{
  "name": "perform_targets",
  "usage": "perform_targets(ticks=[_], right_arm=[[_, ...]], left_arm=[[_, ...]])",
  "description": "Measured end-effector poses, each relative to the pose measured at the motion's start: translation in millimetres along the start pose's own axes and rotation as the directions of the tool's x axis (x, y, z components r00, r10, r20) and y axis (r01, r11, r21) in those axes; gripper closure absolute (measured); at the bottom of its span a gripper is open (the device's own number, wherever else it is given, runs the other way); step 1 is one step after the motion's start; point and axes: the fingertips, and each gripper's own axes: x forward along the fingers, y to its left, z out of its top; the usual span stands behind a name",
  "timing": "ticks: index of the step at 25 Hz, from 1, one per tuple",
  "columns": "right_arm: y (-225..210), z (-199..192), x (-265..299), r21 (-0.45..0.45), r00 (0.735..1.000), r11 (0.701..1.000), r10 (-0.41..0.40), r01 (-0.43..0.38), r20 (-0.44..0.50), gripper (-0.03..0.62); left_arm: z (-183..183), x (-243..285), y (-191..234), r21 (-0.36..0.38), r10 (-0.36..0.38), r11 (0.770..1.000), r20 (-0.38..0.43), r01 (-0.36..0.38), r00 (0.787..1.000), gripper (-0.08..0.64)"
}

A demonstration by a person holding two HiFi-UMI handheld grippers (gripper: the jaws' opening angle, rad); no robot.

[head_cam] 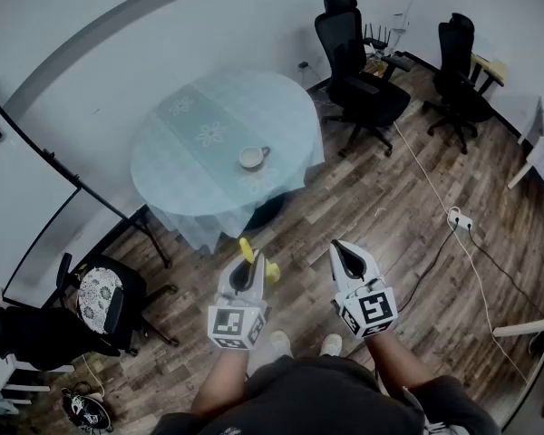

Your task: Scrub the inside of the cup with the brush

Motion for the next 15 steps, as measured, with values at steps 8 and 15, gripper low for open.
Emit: perform_targets(ticks=[8, 15], right_arm=[[15.9, 1.9, 24.6, -0.008, 1.0, 1.0, -0.003, 0.003, -0.01, 0.591], [27.6, -0.1, 45.1, -0.009, 1.0, 1.0, -0.009, 0.009, -0.018, 0.591]], left_arm=[[1.0, 2.0, 29.8, -0.012, -0.002, 1.0, 0.002, 0.002, 1.0, 0.523], [-0.5, 5.7, 51.0, -0.015, -0.019, 1.0, 0.0, 0.019, 1.0, 0.523]])
